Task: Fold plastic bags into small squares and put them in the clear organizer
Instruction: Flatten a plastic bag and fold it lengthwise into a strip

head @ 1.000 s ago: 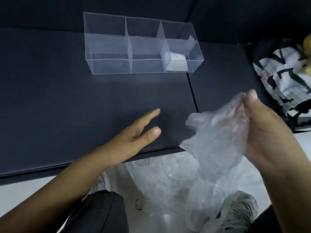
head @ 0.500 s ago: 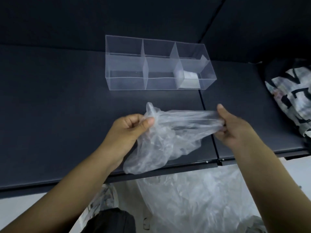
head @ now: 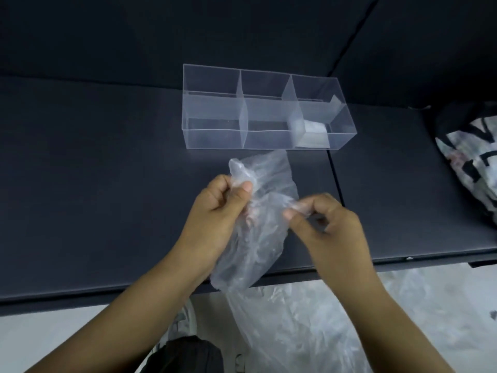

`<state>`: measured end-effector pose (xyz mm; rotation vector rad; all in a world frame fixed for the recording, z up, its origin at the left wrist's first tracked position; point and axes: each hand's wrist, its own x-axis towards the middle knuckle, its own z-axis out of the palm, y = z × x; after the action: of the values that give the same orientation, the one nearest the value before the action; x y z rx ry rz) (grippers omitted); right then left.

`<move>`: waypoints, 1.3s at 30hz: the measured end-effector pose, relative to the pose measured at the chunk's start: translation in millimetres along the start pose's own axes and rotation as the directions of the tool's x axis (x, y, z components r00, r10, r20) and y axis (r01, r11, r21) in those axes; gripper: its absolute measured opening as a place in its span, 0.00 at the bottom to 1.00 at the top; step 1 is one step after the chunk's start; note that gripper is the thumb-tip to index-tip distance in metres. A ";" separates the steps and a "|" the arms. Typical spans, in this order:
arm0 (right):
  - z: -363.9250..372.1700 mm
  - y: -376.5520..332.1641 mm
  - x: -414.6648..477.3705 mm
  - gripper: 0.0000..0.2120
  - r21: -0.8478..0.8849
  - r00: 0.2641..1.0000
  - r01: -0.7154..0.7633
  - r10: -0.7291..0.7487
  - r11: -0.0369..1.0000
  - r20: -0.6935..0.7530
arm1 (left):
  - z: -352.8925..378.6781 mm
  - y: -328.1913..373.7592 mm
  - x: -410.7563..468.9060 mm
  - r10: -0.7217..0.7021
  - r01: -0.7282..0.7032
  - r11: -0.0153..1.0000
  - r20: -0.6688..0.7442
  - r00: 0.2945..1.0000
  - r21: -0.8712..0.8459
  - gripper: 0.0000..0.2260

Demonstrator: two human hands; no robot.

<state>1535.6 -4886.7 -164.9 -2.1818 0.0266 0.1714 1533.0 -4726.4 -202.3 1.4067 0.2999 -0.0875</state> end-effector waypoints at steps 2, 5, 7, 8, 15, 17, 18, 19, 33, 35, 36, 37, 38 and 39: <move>-7.1 5.3 6.0 0.04 0.171 0.999 0.003 -0.011 0.985 0.044 | -3.4 -2.8 1.8 -0.021 0.024 0.999 -0.063 0.998 0.040 0.25; -17.3 5.6 8.8 0.07 0.232 0.979 0.059 -0.102 0.971 0.176 | -14.8 -1.9 11.7 -0.055 0.054 0.998 0.041 0.998 0.024 0.37; -23.2 6.6 10.7 0.10 0.245 0.974 0.050 -0.102 0.968 0.204 | -17.8 -0.5 16.2 -0.044 0.042 0.999 0.166 0.985 0.014 0.27; -25.0 8.2 11.6 0.11 0.238 0.979 0.039 -0.085 0.971 0.188 | -17.0 0.3 16.3 -0.029 0.029 1.000 0.192 0.981 0.006 0.19; -28.3 30.9 24.1 0.11 0.200 0.952 -0.167 0.210 0.965 -0.222 | -30.5 -10.1 14.8 0.018 -0.019 0.998 -0.015 1.000 -0.056 0.15; -28.8 36.2 29.8 0.11 0.187 0.936 -0.168 0.216 0.968 -0.277 | -38.7 -12.0 11.5 0.036 -0.037 0.997 -0.026 0.999 -0.071 0.12; -29.0 38.2 32.1 0.12 0.170 0.938 -0.151 0.195 0.974 -0.285 | -42.0 -13.0 8.9 0.034 -0.036 0.996 -0.027 0.999 -0.078 0.11; -29.5 39.7 34.4 0.12 0.144 0.946 -0.124 0.161 0.982 -0.280 | -45.7 -12.8 5.8 0.024 -0.026 0.996 -0.025 0.999 -0.085 0.09; 8.9 1.8 84.3 0.10 0.171 0.950 0.092 -0.138 0.981 0.280 | -10.4 26.6 46.0 -0.193 0.097 0.932 0.250 0.949 0.350 0.09; 0.6 12.4 94.7 0.11 0.097 0.964 0.068 -0.091 0.993 0.251 | -13.8 20.6 55.1 -0.167 0.139 0.931 0.055 0.984 0.337 0.07; -7.8 21.2 99.5 0.11 0.050 0.974 0.054 -0.064 0.997 0.216 | -21.4 16.5 58.0 -0.152 0.155 0.927 -0.035 0.988 0.341 0.09; -17.4 31.0 103.0 0.11 0.015 0.984 0.035 -0.037 0.999 0.175 | -30.8 13.0 60.3 -0.140 0.167 0.932 -0.104 0.985 0.323 0.10; -27.2 41.8 105.5 0.12 -0.004 0.991 0.010 -0.009 1.000 0.131 | -41.5 10.1 61.8 -0.136 0.177 0.941 -0.156 0.978 0.289 0.10; -35.9 52.0 106.7 0.12 -0.010 0.995 -0.020 0.021 1.000 0.095 | -52.9 7.2 62.9 -0.129 0.179 0.946 -0.191 0.973 0.270 0.10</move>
<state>1641.1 -4941.2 -200.8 -2.1802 -0.0049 0.2872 1586.8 -4666.1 -218.7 1.6802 0.5584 -0.1442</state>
